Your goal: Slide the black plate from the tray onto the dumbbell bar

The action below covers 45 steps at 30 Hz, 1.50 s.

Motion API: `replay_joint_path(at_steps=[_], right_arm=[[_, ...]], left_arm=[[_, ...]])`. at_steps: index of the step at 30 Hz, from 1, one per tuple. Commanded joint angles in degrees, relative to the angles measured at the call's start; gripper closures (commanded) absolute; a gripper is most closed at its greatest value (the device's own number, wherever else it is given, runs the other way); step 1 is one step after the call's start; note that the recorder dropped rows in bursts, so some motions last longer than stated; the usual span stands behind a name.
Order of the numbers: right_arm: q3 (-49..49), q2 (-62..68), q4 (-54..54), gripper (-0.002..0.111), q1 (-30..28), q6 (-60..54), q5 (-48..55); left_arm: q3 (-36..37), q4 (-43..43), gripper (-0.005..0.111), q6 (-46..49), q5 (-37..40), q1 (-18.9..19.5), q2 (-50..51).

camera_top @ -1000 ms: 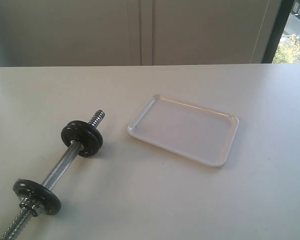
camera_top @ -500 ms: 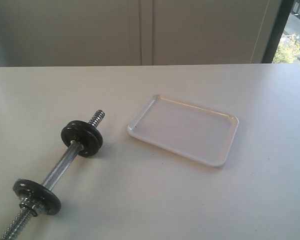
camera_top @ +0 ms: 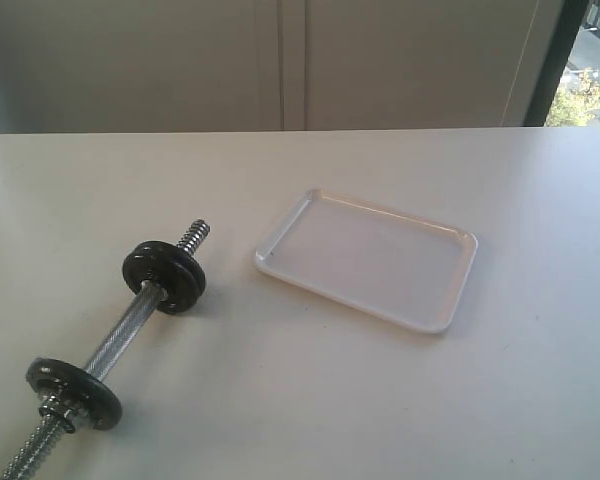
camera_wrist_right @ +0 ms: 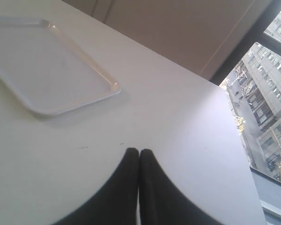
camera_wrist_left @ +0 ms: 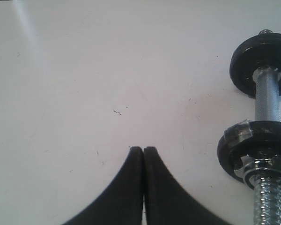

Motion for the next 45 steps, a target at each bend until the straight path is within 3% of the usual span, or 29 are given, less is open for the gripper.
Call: replay_joint_path(at_steps=[1, 4, 7, 10, 45], right_arm=[[0.2, -0.2, 0.2, 0.108, -0.5, -0.4, -0.2], [0.2, -0.2, 0.2, 0.108, -0.5, 0.7, -0.2], [0.2, -0.2, 0.2, 0.108, -0.5, 15.5, -0.2], [0.2, -0.2, 0.5, 0.108, -0.5, 20.2, -0.2], [0.2, -0.2, 2.4, 0.108, -0.5, 21.2, -0.2]], left_arm=[[0.2, -0.1, 0.107, 0.0, -0.1, -0.3, -0.1], [0.2, -0.1, 0.107, 0.0, -0.1, -0.3, -0.1], [0.2, -0.1, 0.107, 0.0, -0.1, -0.3, -0.1], [0.2, -0.1, 0.107, 0.0, -0.1, -0.3, -0.1], [0.2, -0.1, 0.107, 0.0, -0.1, -0.3, -0.1]])
